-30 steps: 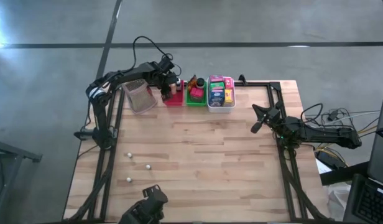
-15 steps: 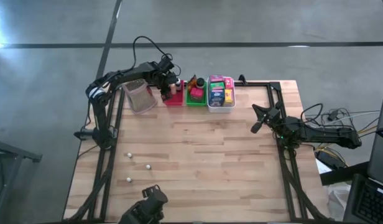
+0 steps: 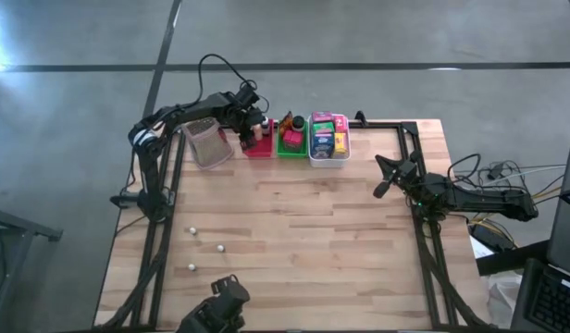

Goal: Pick & Place Kitchen Items
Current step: Put the small orange food coloring bottle into the red bin, then put the small black food coloring bottle into the red bin

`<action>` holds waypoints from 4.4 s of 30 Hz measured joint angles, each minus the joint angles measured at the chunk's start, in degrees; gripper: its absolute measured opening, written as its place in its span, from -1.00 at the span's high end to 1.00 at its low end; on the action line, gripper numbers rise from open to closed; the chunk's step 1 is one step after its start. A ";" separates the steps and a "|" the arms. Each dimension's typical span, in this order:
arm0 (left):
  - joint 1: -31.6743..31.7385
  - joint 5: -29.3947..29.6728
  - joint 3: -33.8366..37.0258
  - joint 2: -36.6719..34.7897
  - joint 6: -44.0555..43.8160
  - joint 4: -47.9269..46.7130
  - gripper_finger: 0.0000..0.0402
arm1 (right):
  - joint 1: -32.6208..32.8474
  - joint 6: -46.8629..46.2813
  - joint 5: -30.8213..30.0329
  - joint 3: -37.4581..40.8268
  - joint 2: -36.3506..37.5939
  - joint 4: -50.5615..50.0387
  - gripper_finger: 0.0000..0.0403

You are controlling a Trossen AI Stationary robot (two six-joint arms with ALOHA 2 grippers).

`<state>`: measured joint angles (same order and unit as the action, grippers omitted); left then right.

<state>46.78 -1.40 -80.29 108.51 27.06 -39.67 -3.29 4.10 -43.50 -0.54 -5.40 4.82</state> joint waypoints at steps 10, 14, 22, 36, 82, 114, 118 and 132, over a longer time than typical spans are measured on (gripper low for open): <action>0.00 -0.03 0.00 -0.02 -1.26 -0.01 0.11 | 0.00 0.00 0.01 -0.02 -0.01 0.00 0.96; 0.00 -0.03 0.00 -0.07 -1.10 -0.02 0.04 | 0.00 0.00 0.00 0.00 0.00 -0.01 0.96; 0.00 0.00 0.00 -0.23 -0.60 -0.40 0.04 | 0.00 0.00 -0.01 0.00 -0.01 0.00 0.96; -0.15 0.66 -0.11 -0.83 -0.14 -0.87 0.04 | -0.01 0.00 0.00 -0.01 0.01 -0.01 0.96; -23.92 0.38 -20.38 -12.32 -14.89 -41.33 0.13 | 0.00 0.00 -0.01 -0.02 0.01 -0.02 0.96; -62.50 6.93 13.22 -46.12 -52.63 -43.96 0.16 | -0.02 0.00 -0.01 0.00 -0.01 0.00 0.96; -64.14 6.71 17.25 -46.96 -52.65 -43.95 0.22 | -0.02 0.00 0.01 -0.02 -0.01 0.00 0.96; -68.43 3.76 25.63 -46.86 -57.02 -40.69 0.27 | 0.00 0.00 0.01 -0.01 -0.01 -0.01 0.96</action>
<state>-21.64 2.36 -54.66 61.65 -29.96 -80.36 -3.29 4.10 -43.48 -0.55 -5.41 4.81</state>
